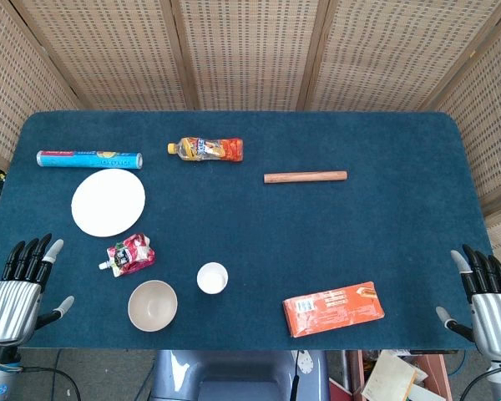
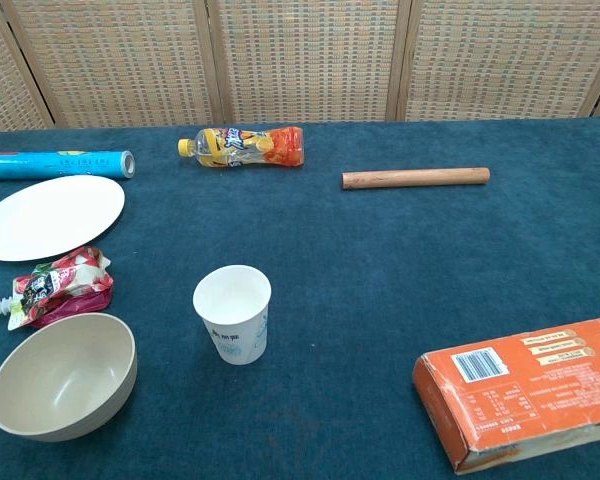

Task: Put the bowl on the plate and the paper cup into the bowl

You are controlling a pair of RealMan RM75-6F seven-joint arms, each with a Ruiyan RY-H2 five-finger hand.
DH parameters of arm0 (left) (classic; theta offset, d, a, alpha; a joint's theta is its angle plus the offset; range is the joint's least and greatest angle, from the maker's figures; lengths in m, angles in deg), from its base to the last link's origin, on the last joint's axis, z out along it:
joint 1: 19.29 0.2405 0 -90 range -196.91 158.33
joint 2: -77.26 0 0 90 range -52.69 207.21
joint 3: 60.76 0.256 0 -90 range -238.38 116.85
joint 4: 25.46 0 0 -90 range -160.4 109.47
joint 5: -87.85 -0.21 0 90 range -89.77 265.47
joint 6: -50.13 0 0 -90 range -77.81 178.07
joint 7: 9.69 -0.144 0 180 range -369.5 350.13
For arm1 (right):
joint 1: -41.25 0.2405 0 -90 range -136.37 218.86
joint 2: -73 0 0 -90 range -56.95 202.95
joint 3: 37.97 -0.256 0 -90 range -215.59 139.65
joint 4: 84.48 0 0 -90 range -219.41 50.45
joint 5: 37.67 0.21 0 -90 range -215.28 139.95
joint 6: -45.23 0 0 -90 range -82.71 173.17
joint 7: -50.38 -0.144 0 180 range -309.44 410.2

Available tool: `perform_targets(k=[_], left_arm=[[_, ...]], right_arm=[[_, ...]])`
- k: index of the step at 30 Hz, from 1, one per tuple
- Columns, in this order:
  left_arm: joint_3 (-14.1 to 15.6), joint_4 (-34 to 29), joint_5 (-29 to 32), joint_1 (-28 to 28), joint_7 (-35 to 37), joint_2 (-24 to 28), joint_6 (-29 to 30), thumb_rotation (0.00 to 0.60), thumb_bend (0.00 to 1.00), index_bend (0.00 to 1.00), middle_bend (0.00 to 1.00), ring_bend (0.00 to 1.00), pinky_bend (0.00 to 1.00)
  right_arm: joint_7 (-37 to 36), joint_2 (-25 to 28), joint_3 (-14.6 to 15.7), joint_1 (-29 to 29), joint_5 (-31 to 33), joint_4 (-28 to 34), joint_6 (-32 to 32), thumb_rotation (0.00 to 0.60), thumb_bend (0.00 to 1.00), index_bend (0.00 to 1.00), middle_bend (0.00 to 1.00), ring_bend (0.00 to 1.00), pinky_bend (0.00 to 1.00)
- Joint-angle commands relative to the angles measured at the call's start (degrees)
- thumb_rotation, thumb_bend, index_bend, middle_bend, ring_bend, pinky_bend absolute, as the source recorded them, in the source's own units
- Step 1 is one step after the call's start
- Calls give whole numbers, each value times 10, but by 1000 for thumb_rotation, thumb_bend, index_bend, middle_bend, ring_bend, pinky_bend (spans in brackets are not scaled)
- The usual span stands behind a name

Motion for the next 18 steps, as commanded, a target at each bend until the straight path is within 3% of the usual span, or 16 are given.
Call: perform_targets(k=[1, 18], left_arm=[[0, 0, -2, 0, -1, 0, 1, 600, 163, 0, 0, 0, 0], [0, 3, -9, 1, 6, -1, 8, 600, 163, 0, 0, 0, 0]], right_arm=[[-2, 0, 0, -1, 0, 0, 1, 600, 169, 0, 0, 0, 0], [-1, 0, 3, 1, -6, 4, -2, 600, 169, 0, 0, 0, 0]])
